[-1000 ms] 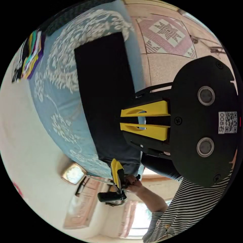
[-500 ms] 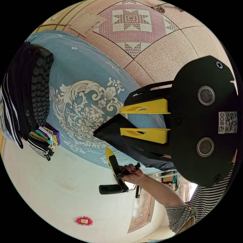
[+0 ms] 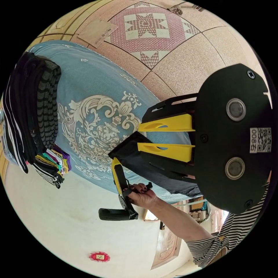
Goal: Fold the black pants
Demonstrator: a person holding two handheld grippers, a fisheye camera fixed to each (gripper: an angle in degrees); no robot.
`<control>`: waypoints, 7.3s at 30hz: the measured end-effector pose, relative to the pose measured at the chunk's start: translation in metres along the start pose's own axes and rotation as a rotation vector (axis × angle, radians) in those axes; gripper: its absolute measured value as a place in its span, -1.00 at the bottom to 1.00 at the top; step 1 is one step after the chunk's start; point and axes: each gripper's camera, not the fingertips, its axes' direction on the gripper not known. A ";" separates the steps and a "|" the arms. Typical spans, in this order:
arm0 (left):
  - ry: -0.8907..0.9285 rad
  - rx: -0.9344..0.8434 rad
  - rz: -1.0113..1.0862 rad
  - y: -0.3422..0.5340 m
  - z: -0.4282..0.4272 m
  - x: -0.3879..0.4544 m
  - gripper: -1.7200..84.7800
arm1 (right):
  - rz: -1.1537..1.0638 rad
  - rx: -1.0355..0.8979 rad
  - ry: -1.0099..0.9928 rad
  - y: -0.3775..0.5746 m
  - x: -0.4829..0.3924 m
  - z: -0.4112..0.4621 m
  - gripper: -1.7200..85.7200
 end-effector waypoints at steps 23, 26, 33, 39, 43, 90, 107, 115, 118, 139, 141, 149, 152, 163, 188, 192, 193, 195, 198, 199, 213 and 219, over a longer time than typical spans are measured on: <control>0.102 0.287 -0.053 0.075 -0.159 0.024 -0.94 | -0.360 -0.007 -0.219 0.079 -0.034 -0.042 -0.91; 0.089 0.294 -0.099 0.101 -0.186 0.029 -0.94 | -0.470 -0.067 -0.225 0.100 -0.056 -0.030 -0.91; 0.062 0.306 -0.216 0.147 -0.236 0.042 -0.95 | -0.617 -0.217 -0.234 0.146 -0.087 0.024 -0.91; 0.038 0.289 -0.308 0.179 -0.275 0.054 -0.95 | -0.689 -0.320 -0.208 0.169 -0.100 0.069 -0.91; 0.035 0.309 -0.380 0.204 -0.307 0.059 -0.95 | -0.742 -0.371 -0.197 0.178 -0.112 0.095 -0.91; 0.113 0.444 -0.784 0.347 -0.534 0.110 -0.96 | -0.932 -0.846 -0.144 0.139 -0.171 0.400 -0.89; -0.043 0.326 -0.838 0.333 -0.514 0.140 -0.96 | -0.833 -0.802 -0.230 0.097 -0.183 0.380 -0.96; -0.144 0.224 -0.877 0.332 -0.489 0.141 -0.96 | -0.924 -0.837 -0.085 0.109 -0.205 0.386 -0.96; -0.199 0.222 -0.887 0.334 -0.481 0.149 -0.96 | -0.957 -0.791 -0.063 0.110 -0.215 0.371 -0.96; 0.055 0.260 -0.741 0.346 -0.353 0.218 -0.85 | -0.425 -0.482 -0.156 -0.008 -0.118 0.175 -0.82; 0.066 0.230 -0.719 0.339 -0.336 0.223 -0.82 | -0.366 -0.479 -0.176 -0.015 -0.107 0.160 -0.79; 0.009 0.145 -0.575 0.299 -0.271 0.245 -0.76 | -0.321 -0.597 -0.240 -0.014 -0.117 0.154 -0.78; -0.038 0.130 -0.535 0.287 -0.249 0.253 -0.75 | -0.310 -0.609 -0.241 -0.015 -0.122 0.146 -0.81; -0.314 0.017 -0.336 0.238 -0.158 0.294 -0.69 | -0.282 -0.629 -0.399 -0.028 -0.147 0.093 -0.90; -0.253 0.146 -0.499 0.257 -0.069 0.300 -0.89 | -0.194 -0.660 -0.429 -0.103 -0.203 0.102 -0.78; -0.240 0.164 -0.505 0.257 -0.067 0.305 -0.89 | -0.191 -0.672 -0.417 -0.107 -0.218 0.116 -0.78; -0.234 0.168 -0.507 0.257 -0.067 0.307 -0.89 | -0.193 -0.676 -0.417 -0.108 -0.221 0.118 -0.79; -0.227 0.174 -0.509 0.256 -0.066 0.310 -0.89 | -0.198 -0.683 -0.410 -0.107 -0.229 0.125 -0.81; -0.216 0.176 -0.514 0.253 -0.067 0.315 -0.89 | -0.220 -0.702 -0.385 -0.103 -0.238 0.131 -0.87; -0.214 0.176 -0.515 0.251 -0.067 0.317 -0.89 | -0.225 -0.702 -0.380 -0.102 -0.239 0.132 -0.87; -0.197 0.169 -0.443 0.209 -0.092 0.384 -0.89 | -0.264 -0.672 -0.331 -0.083 -0.226 0.109 -0.92; -0.175 0.183 -0.369 0.185 -0.116 0.427 -0.89 | -0.239 -0.613 -0.316 -0.075 -0.197 0.084 -0.92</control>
